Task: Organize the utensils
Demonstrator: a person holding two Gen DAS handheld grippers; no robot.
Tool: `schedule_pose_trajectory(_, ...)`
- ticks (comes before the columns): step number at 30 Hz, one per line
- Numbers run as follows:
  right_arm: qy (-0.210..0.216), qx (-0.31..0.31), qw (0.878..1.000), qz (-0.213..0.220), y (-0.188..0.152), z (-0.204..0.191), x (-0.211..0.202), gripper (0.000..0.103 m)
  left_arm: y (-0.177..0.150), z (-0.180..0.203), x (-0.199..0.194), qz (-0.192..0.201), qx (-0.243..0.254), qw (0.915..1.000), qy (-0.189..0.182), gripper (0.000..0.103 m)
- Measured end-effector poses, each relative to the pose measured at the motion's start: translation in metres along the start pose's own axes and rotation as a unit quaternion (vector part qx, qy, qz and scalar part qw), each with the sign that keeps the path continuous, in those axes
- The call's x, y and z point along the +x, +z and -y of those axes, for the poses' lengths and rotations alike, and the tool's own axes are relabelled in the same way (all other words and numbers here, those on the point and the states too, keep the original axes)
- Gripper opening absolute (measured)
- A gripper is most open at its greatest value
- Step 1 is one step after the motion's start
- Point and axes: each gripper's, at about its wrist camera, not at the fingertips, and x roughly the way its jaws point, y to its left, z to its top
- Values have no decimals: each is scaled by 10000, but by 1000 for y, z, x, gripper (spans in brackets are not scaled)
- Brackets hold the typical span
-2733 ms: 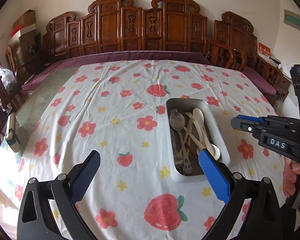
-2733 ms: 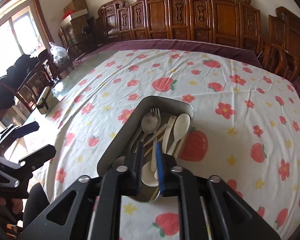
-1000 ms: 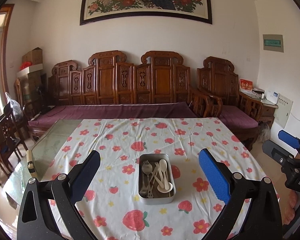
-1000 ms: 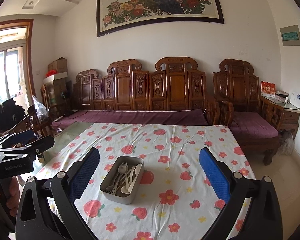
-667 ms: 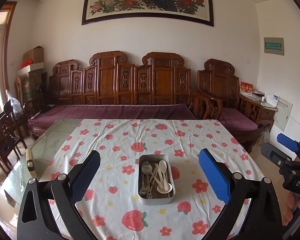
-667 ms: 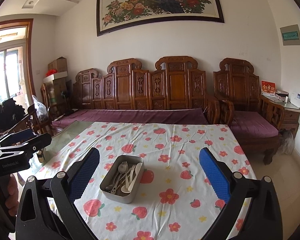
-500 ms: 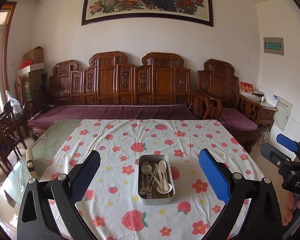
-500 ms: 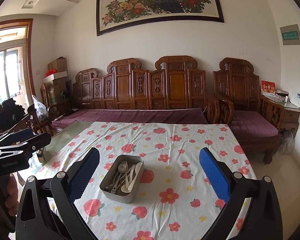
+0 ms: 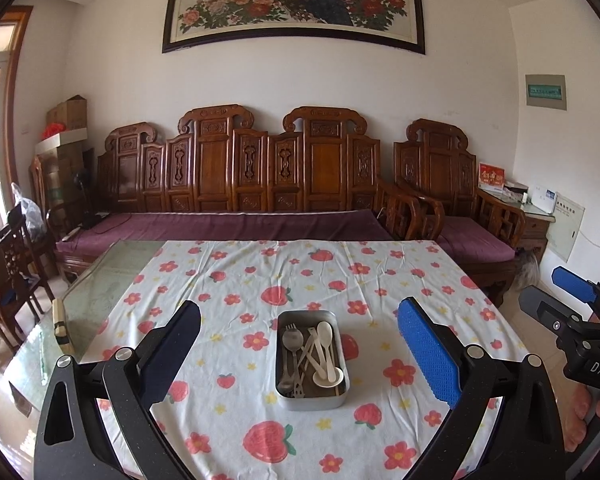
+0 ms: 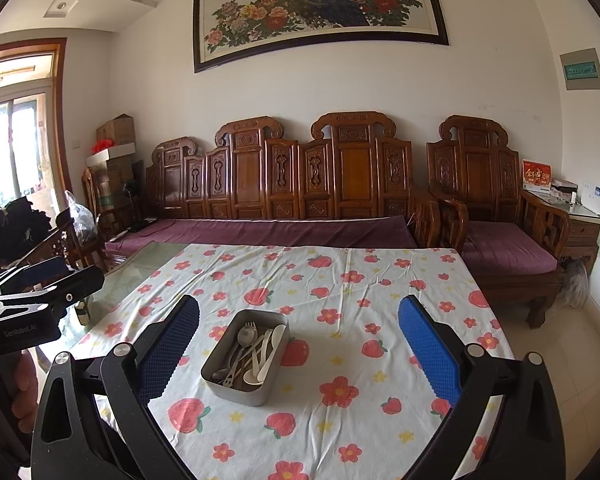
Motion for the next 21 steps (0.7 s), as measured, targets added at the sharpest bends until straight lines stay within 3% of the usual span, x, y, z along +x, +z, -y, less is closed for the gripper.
schedule_pose_trajectory(21, 6, 5, 10000, 7, 0, -1, -1, 100, 0, 1, -1, 8, 6, 10000, 0, 95)
